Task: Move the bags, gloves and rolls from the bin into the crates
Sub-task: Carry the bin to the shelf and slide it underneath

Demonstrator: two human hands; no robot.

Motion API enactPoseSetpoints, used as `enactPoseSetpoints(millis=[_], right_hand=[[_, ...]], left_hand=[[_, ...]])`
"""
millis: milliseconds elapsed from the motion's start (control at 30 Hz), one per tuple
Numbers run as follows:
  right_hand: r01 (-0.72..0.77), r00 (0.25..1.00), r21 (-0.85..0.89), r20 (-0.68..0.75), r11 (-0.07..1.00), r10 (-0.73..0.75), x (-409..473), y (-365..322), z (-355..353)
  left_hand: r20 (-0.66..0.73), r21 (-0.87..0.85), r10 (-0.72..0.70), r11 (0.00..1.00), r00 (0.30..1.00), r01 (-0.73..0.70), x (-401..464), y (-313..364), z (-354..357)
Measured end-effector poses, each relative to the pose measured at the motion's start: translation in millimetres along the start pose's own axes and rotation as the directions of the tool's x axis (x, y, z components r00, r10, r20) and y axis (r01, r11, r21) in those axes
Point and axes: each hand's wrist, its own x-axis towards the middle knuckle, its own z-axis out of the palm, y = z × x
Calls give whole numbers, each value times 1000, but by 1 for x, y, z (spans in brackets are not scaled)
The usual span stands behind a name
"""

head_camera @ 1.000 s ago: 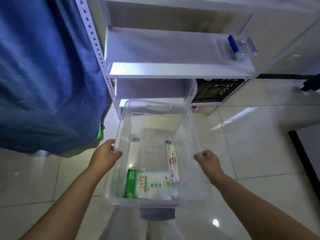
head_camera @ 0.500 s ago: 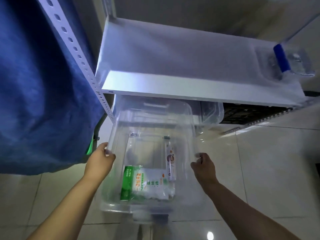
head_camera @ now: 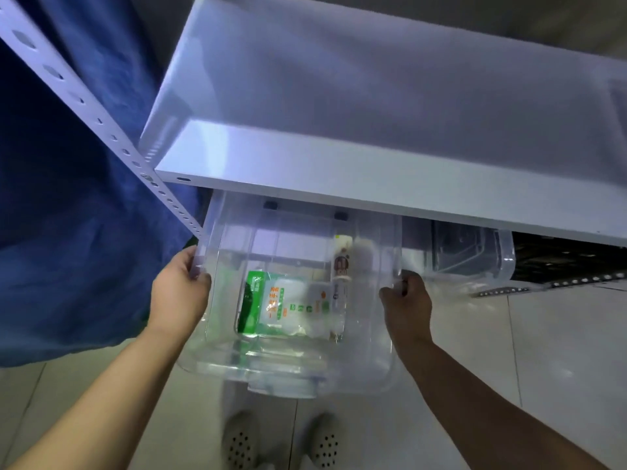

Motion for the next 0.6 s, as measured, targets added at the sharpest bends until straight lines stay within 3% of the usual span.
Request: enactPoseSetpoints(millis=[333,467,600], right_hand=[[155,988,29,-2,987,-155,44,-4,18],[133,991,17,-18,991,-132,42,-1,16],[20,998,-42,-57,999,-22,8,22,12]], left_hand=[[-36,-57,16,998,999,-18,26,2,18],[-34,-97,-22,995,999,19,16,-4,19],[-77,-113,-126,987,989,117,-22,-20,18]])
